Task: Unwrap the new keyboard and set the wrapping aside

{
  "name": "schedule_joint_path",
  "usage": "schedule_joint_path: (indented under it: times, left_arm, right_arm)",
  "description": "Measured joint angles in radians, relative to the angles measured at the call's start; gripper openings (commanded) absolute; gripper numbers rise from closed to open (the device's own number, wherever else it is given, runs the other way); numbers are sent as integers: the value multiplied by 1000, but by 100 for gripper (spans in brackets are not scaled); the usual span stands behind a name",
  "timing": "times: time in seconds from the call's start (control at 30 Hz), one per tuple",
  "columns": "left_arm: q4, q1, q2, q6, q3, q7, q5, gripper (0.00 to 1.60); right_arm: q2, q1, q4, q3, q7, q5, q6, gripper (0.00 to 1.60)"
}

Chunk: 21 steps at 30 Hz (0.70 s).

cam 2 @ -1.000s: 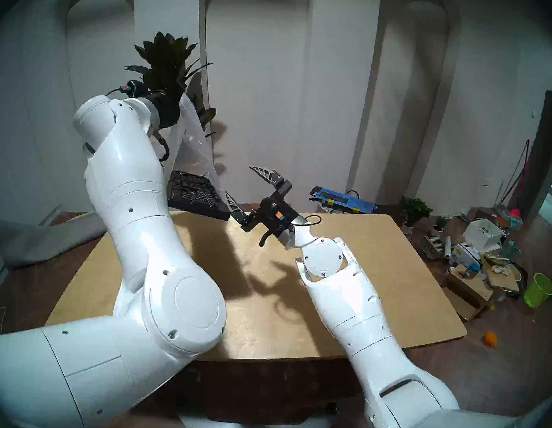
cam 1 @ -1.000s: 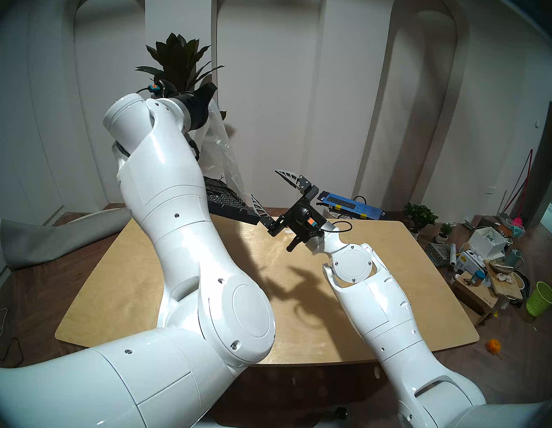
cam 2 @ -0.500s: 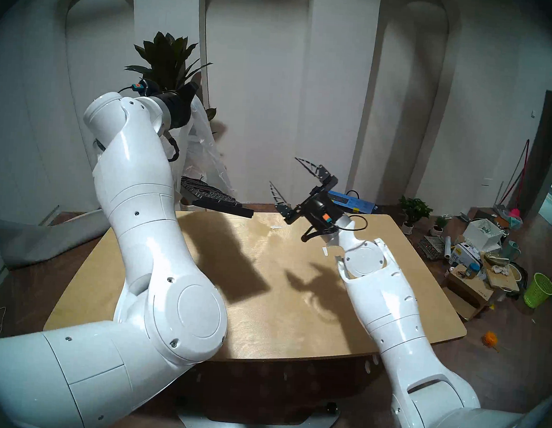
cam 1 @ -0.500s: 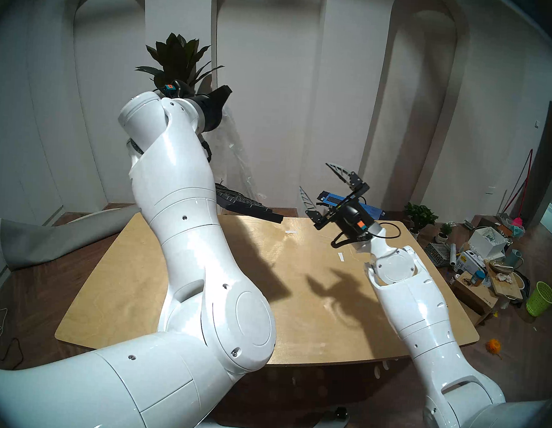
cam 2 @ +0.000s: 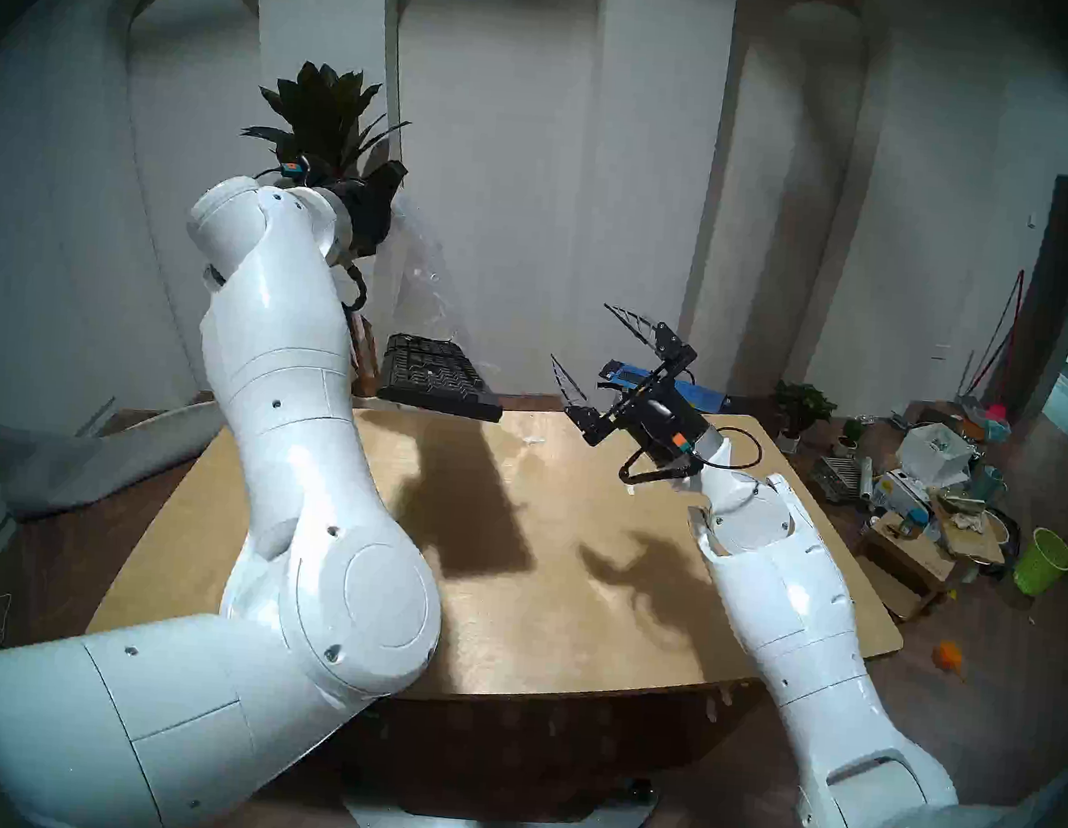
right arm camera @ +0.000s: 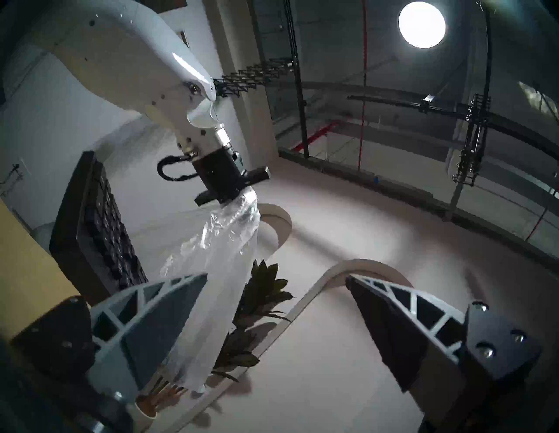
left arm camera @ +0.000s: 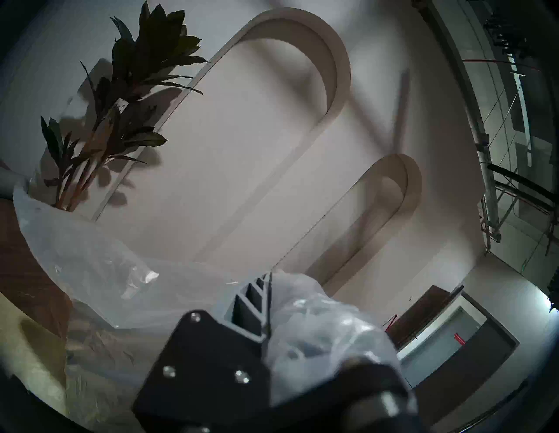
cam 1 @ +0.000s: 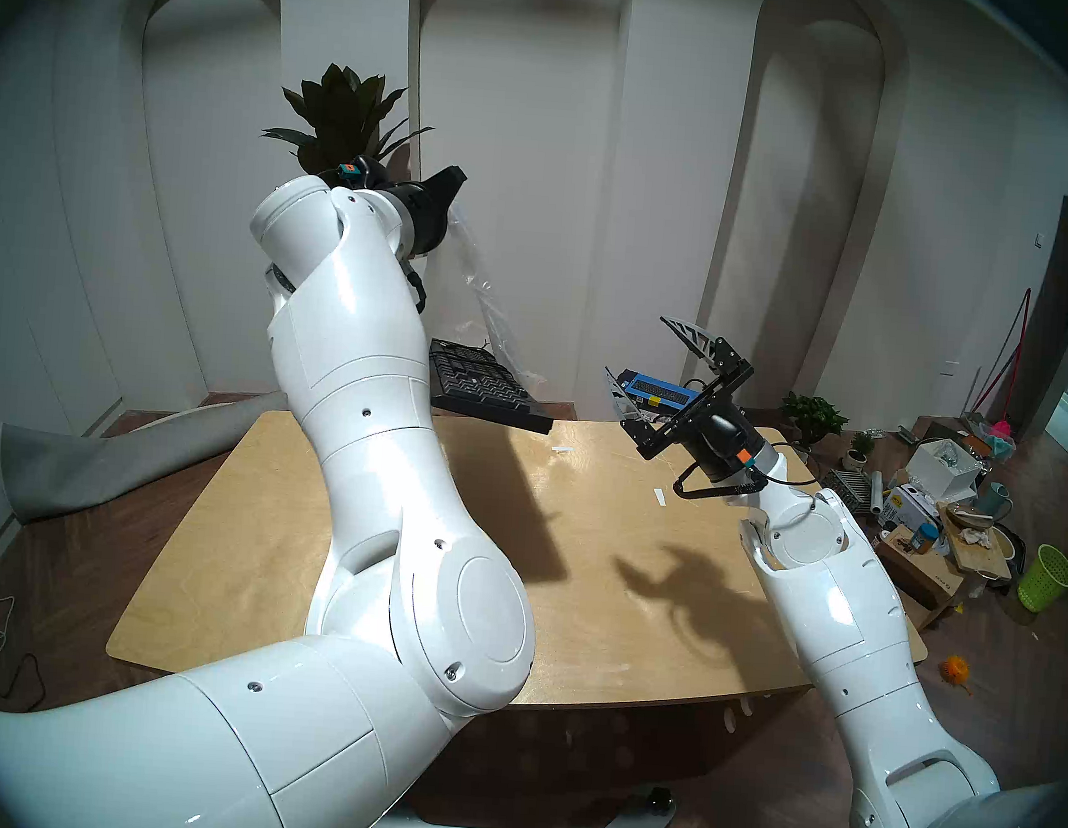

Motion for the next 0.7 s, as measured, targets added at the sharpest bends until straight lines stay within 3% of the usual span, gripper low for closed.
schedule_joint_path:
  times: [0.37,0.7]
  left_arm:
    - [1,-1,0,-3,1,8,-8,0]
    - [2,-2,0,-7,3,15,-17,0]
  right_arm:
    - [82,-128,-158,-5,84,127,-4,160]
    - [143,-237,-244,-32,139,193,65,160]
